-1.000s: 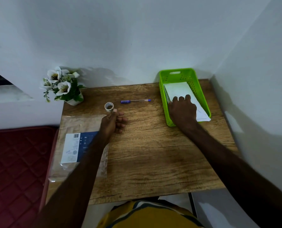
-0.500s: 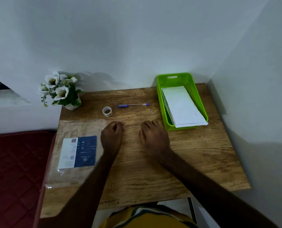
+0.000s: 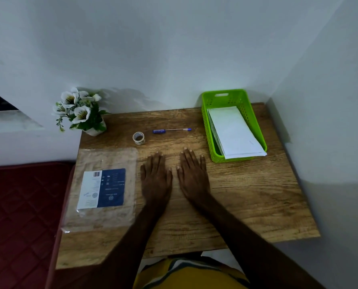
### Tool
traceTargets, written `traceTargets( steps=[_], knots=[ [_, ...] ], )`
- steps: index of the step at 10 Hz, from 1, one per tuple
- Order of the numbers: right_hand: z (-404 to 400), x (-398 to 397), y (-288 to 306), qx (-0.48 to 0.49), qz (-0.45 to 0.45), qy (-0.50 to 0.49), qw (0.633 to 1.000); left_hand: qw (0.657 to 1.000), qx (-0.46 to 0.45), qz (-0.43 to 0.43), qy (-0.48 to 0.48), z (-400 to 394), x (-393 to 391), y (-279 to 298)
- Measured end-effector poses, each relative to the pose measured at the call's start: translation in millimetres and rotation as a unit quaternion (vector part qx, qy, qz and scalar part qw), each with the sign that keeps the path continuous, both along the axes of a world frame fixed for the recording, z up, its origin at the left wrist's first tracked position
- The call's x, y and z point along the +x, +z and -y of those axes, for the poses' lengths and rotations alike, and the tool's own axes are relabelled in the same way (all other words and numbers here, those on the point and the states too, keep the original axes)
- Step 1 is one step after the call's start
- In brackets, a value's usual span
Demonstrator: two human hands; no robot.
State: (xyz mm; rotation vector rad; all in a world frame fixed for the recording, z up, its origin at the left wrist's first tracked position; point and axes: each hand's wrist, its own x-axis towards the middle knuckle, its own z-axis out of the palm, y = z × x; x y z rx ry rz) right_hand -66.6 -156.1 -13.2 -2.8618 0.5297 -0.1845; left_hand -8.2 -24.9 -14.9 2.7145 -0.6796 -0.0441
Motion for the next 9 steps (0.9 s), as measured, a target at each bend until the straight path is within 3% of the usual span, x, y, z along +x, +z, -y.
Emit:
traceTargets(
  steps=[4,8,9],
  knots=[
    [-1.8,0.9,-0.9,0.007,-0.029,0.003,1.000,0.998,0.054,0.014,-0.001,3.6,1.8,-11.6],
    [-4.9,6.4,2.4,-0.002,-0.040,0.006,0.999,0.993,0.092,0.024,-0.068,4.5,9.3,-1.0],
    [4.8,36.2,25.4,-0.003,0.021,0.010,1.000,0.994,0.048,0.079,-0.053,19.8,29.6,19.6]
  ],
)
